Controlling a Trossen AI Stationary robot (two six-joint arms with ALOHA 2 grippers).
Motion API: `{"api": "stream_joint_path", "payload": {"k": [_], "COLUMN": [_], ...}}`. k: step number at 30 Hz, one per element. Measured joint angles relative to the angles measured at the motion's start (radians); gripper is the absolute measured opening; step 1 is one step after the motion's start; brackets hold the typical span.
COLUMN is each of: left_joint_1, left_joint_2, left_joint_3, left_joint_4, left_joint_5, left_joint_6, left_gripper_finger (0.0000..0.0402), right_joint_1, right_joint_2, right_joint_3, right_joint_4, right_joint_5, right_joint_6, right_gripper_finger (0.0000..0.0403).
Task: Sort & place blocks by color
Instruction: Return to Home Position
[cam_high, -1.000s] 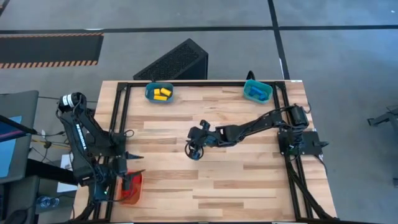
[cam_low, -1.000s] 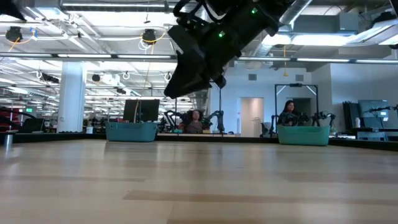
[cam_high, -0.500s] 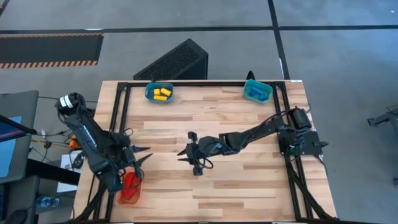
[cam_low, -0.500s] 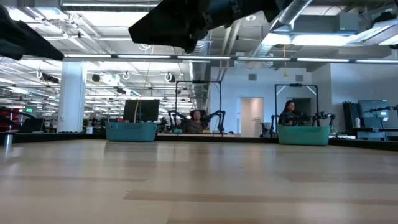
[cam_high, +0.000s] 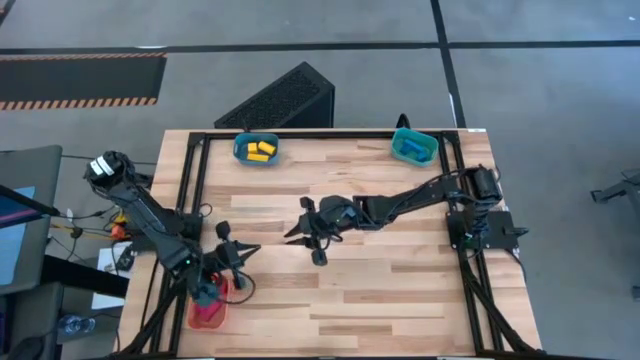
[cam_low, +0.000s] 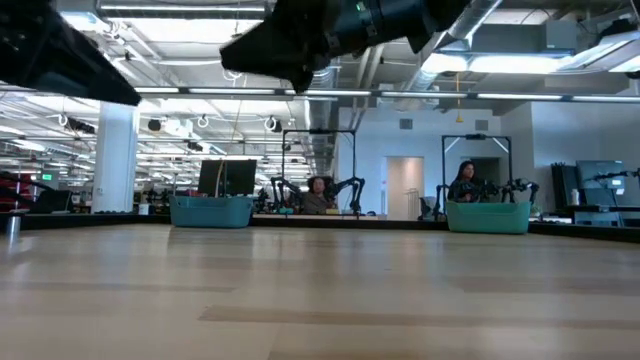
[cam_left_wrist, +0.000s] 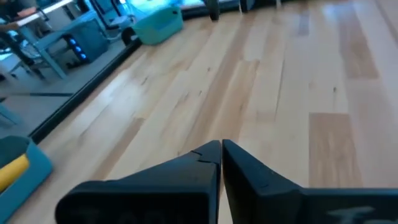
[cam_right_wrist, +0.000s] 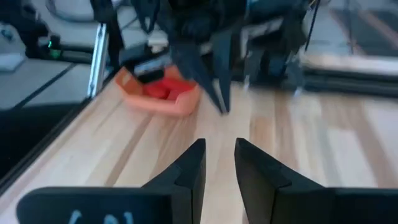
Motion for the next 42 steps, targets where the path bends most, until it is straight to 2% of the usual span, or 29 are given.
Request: {"api": "stream_joint_path", "payload": {"k": [5, 11, 16, 21, 23, 26, 29, 31, 34, 38, 42], "left_joint_1": [0.093, 0.161, 0.228, 0.323, 0.389, 0.520, 0.647, 0.711, 0.766, 0.767, 0.735], "left_joint_2": [0.007, 0.007, -0.002, -0.005, -0.018, -0.040, -0.071, -0.114, -0.208, -0.382, -0.589], "left_joint_3": [-0.018, -0.045, -0.045, -0.070, -0.095, -0.137, -0.179, -0.195, -0.209, -0.263, -0.356], "left_joint_4": [0.096, 0.128, 0.128, 0.166, 0.254, 0.434, 0.600, 0.627, 0.622, 0.622, 0.628], "left_joint_5": [0.042, -0.013, 0.041, 0.058, 0.112, 0.299, 0.463, 0.520, 0.540, 0.553, 0.635], "left_joint_6": [0.082, 0.111, 0.182, 0.292, 0.397, 0.588, 0.706, 0.742, 0.783, 0.802, 0.768], "left_gripper_finger": [0.0001, 0.0000, 0.0000, 0.0000, 0.0000, 0.0000, 0.0000, 0.0000, 0.0000, 0.0000, 0.0000], "right_joint_1": [-0.005, -0.031, -0.094, -0.165, -0.183, -0.208, -0.248, -0.276, -0.310, -0.327, -0.322], "right_joint_2": [0.004, 0.021, 0.004, -0.002, -0.002, -0.002, -0.036, -0.078, -0.155, -0.281, -0.366], "right_joint_3": [-0.068, -0.083, -0.081, -0.091, -0.120, -0.177, -0.246, -0.299, -0.366, -0.430, -0.444], "right_joint_4": [0.091, 0.218, 0.249, 0.223, 0.242, 0.297, 0.373, 0.397, 0.392, 0.392, 0.340], "right_joint_5": [-0.013, -0.016, -0.004, -0.080, -0.097, -0.096, -0.098, -0.099, -0.111, -0.116, -0.117], "right_joint_6": [-0.011, -0.049, 0.102, 0.116, 0.120, 0.138, 0.137, 0.137, 0.138, 0.169, 0.179], "right_gripper_finger": [0.0095, 0.0087, 0.0087, 0.0087, 0.0087, 0.0087, 0.0087, 0.0087, 0.0087, 0.0087, 0.0087]}}
